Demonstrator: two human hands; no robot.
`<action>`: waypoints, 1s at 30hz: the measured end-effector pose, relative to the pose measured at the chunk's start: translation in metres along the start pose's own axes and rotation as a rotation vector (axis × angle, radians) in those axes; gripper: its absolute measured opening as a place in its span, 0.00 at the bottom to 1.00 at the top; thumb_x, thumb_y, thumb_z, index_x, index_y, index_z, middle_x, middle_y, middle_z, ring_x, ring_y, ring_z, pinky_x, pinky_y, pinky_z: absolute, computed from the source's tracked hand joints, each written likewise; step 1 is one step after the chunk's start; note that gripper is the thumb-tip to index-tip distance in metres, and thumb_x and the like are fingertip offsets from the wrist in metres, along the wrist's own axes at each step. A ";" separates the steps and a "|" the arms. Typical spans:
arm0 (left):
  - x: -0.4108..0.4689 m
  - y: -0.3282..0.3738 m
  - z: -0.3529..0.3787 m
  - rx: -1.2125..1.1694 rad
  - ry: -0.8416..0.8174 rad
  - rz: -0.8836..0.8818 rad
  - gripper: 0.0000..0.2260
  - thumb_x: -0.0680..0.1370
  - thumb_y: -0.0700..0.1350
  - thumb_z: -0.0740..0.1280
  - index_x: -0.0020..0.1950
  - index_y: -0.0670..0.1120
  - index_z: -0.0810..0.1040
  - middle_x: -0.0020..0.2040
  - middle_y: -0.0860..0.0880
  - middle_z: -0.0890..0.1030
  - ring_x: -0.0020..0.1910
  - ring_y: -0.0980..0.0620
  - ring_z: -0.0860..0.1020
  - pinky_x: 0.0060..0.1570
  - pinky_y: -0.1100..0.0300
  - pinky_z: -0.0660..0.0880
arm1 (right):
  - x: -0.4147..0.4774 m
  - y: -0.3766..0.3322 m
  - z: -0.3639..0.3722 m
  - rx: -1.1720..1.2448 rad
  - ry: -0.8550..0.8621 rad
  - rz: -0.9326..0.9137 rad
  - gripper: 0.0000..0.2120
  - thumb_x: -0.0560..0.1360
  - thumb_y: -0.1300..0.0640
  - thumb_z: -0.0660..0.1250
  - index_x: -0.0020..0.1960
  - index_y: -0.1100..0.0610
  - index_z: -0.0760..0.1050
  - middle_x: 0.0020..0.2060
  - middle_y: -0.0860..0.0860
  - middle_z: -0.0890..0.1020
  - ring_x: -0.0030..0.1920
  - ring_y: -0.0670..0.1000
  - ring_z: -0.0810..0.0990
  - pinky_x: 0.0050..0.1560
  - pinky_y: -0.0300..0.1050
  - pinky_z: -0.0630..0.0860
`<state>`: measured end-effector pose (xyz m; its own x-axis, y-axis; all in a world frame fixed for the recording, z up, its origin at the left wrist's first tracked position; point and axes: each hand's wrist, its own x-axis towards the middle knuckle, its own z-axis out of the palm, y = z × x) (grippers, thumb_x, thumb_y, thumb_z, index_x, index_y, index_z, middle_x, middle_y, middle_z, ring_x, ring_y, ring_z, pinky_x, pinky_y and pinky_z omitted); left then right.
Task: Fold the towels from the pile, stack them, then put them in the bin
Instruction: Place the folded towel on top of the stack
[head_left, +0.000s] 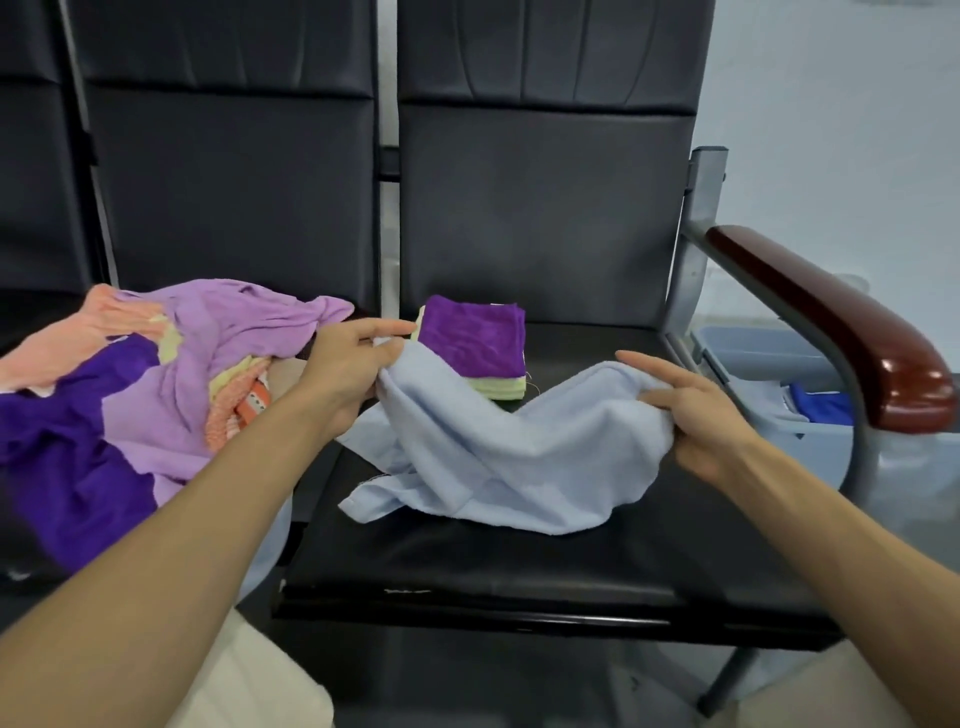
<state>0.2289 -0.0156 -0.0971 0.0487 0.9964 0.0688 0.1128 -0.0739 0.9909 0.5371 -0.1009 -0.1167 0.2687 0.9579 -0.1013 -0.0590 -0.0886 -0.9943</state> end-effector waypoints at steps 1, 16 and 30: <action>-0.003 0.004 0.000 -0.021 -0.018 -0.016 0.12 0.79 0.34 0.63 0.48 0.49 0.82 0.51 0.42 0.80 0.43 0.52 0.77 0.38 0.64 0.76 | -0.002 -0.005 0.000 -0.034 0.011 -0.034 0.23 0.76 0.72 0.59 0.60 0.51 0.80 0.57 0.52 0.82 0.57 0.54 0.81 0.50 0.47 0.80; -0.023 0.174 -0.018 -0.066 0.049 0.188 0.10 0.78 0.35 0.66 0.56 0.44 0.82 0.54 0.46 0.82 0.50 0.51 0.79 0.47 0.61 0.77 | -0.054 -0.160 -0.003 0.002 0.188 -0.501 0.16 0.77 0.63 0.66 0.61 0.50 0.79 0.53 0.48 0.82 0.49 0.47 0.82 0.44 0.38 0.78; -0.053 0.250 -0.034 0.197 0.148 0.313 0.05 0.77 0.38 0.68 0.51 0.43 0.83 0.55 0.43 0.81 0.56 0.46 0.78 0.50 0.53 0.76 | -0.092 -0.223 -0.039 -0.178 0.556 -0.617 0.07 0.76 0.62 0.67 0.49 0.55 0.83 0.47 0.51 0.82 0.46 0.47 0.77 0.45 0.36 0.70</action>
<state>0.2205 -0.0851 0.1511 -0.0311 0.9187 0.3937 0.3041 -0.3666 0.8793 0.5632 -0.1803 0.1135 0.6389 0.5792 0.5063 0.3935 0.3195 -0.8620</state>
